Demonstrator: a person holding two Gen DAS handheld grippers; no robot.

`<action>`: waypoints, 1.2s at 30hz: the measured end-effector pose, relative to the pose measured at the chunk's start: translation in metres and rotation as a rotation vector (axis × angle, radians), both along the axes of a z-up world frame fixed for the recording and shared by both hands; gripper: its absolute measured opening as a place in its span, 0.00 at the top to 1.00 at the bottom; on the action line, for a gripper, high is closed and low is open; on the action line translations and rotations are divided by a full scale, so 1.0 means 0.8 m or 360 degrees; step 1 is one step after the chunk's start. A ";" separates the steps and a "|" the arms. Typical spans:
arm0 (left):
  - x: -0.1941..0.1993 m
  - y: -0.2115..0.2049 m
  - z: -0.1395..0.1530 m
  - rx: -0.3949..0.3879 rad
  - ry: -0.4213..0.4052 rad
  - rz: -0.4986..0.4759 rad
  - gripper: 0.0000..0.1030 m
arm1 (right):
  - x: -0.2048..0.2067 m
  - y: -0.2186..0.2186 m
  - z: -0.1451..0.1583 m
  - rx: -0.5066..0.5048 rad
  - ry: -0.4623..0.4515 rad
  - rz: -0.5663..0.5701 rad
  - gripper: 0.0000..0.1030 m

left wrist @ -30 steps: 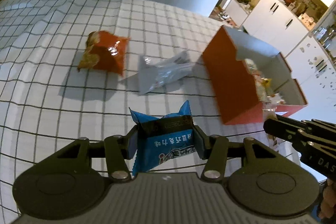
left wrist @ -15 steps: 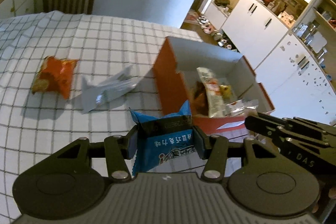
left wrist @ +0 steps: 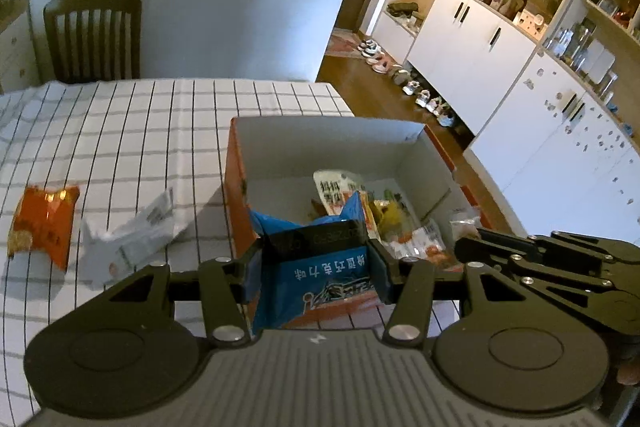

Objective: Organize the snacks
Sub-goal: 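Carry the brown candy and blue packet over the red box with both tools, then lower the brown candy and blue packet into the box and open both tools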

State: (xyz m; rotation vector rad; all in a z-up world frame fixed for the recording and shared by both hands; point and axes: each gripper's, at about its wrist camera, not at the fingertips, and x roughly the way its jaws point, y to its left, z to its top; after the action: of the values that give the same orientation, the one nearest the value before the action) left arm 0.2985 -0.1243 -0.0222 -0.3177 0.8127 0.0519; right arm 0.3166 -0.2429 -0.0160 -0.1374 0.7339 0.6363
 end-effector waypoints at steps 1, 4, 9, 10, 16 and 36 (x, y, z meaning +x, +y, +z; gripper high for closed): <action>0.008 -0.004 0.000 0.0025 -0.0001 0.0002 0.49 | 0.006 -0.004 -0.002 -0.0002 0.0005 -0.0010 0.87; 0.032 -0.010 -0.006 0.0086 0.0021 0.0014 0.49 | 0.023 -0.015 -0.009 -0.0021 0.0015 -0.0044 0.87; 0.071 -0.017 -0.024 0.0181 0.0092 0.0054 0.49 | 0.051 -0.024 -0.024 -0.0056 0.0053 -0.0079 0.87; 0.079 -0.019 -0.029 0.0200 0.0107 0.0055 0.49 | 0.057 -0.024 -0.027 -0.0061 0.0065 -0.0086 0.87; 0.119 -0.028 -0.054 0.0309 0.0193 0.0068 0.49 | 0.080 -0.022 -0.045 -0.0087 0.0129 -0.0117 0.86; 0.171 -0.052 -0.105 0.0406 0.0389 0.0041 0.48 | 0.124 -0.022 -0.100 -0.0241 0.0288 -0.0109 0.81</action>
State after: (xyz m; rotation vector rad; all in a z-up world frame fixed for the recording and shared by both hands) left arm 0.4352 -0.1655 -0.1058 -0.0804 1.0319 0.2202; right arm 0.4155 -0.2605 -0.0957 -0.1951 0.9582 0.5320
